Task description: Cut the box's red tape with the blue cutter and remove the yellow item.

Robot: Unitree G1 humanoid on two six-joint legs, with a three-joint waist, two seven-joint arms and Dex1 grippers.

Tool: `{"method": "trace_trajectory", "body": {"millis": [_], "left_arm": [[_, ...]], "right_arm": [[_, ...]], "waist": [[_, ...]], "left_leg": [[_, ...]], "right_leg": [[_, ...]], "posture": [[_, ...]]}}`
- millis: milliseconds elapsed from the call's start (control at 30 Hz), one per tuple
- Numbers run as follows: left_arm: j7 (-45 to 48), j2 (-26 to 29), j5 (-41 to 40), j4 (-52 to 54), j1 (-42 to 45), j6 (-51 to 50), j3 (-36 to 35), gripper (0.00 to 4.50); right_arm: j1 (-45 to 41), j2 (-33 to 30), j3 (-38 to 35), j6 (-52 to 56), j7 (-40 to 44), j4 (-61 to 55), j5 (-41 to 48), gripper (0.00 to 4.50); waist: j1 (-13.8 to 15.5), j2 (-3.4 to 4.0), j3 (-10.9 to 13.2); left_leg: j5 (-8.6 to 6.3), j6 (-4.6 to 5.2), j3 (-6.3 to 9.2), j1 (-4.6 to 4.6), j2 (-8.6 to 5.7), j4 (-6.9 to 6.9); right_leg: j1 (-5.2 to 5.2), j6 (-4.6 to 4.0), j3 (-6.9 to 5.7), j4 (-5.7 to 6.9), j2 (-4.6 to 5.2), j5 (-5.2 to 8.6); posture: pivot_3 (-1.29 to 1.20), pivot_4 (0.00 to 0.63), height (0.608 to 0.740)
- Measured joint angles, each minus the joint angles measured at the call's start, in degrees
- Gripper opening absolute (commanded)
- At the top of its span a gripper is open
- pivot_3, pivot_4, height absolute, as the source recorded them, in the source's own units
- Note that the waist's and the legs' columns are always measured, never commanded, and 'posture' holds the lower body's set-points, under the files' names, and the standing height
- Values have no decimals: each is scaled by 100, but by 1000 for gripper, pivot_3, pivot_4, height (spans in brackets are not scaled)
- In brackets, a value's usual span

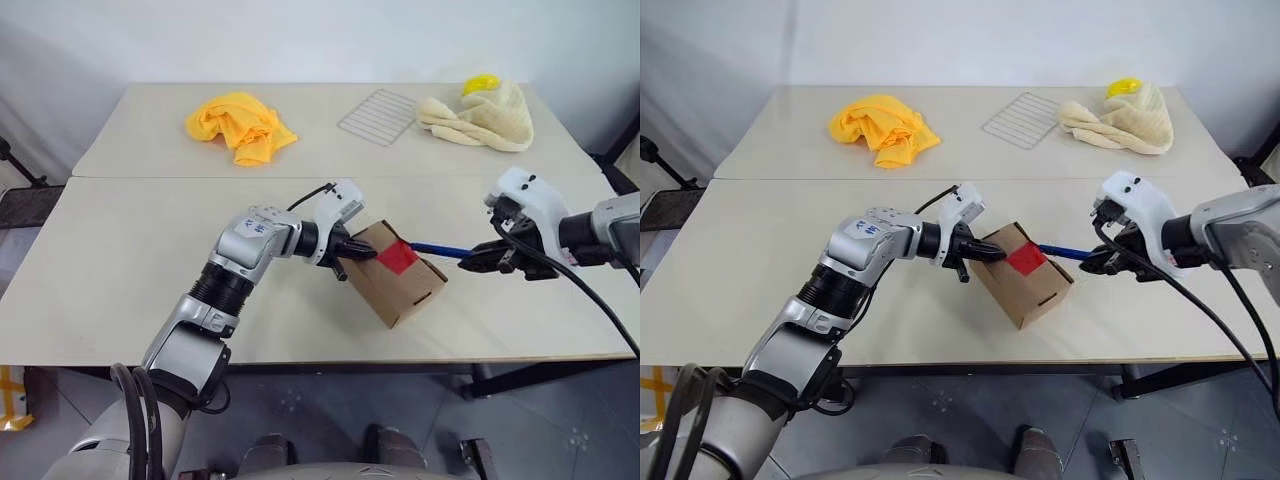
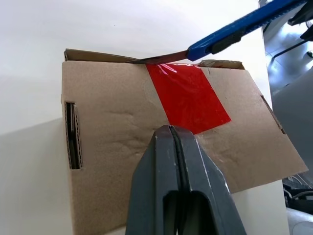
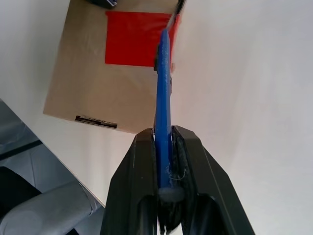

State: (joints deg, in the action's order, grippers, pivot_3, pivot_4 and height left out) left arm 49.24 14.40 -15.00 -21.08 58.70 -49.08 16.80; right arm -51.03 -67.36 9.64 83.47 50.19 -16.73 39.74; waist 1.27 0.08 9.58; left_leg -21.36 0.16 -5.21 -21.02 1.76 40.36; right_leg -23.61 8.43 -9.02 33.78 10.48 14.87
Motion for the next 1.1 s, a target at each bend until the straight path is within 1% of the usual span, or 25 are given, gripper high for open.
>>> {"method": "trace_trajectory", "body": {"millis": [233,533,667,900,1100], "left_arm": [[-8,-26,59,-5,0,53,-7,0],[-9,-52,77,-8,0,76,-1,0],[-14,-70,78,-8,0,74,0,0],[-94,-106,83,-44,0,89,-17,0],[-115,-154,88,-183,5,140,-58,0]], "right_arm": [[-355,299,390,-41,25,376,-284,164],[-829,224,920,50,339,539,-502,164],[-1000,-12,1194,103,618,526,-525,164],[-1103,-639,1688,-97,1342,364,-702,164],[-981,-1029,1755,-367,1906,197,-821,164]], "waist": [[-6,0,0],[-6,0,0],[3,0,0],[5,0,0],[12,-1,1]], "left_leg": [[0,0,0,-3,0,8],[0,0,0,-6,0,13],[0,0,1,-7,0,13],[-1,2,3,-7,0,17],[-2,3,4,-10,0,24]], "right_leg": [[-1,-1,0,3,0,-1],[-1,-1,0,3,0,-1],[-1,-1,-1,1,1,-2],[0,-2,-1,2,2,-2],[0,-2,-1,2,3,-4]], "posture": [[0,150,740],[0,150,740],[0,150,740],[0,150,740],[0,150,740]]}}
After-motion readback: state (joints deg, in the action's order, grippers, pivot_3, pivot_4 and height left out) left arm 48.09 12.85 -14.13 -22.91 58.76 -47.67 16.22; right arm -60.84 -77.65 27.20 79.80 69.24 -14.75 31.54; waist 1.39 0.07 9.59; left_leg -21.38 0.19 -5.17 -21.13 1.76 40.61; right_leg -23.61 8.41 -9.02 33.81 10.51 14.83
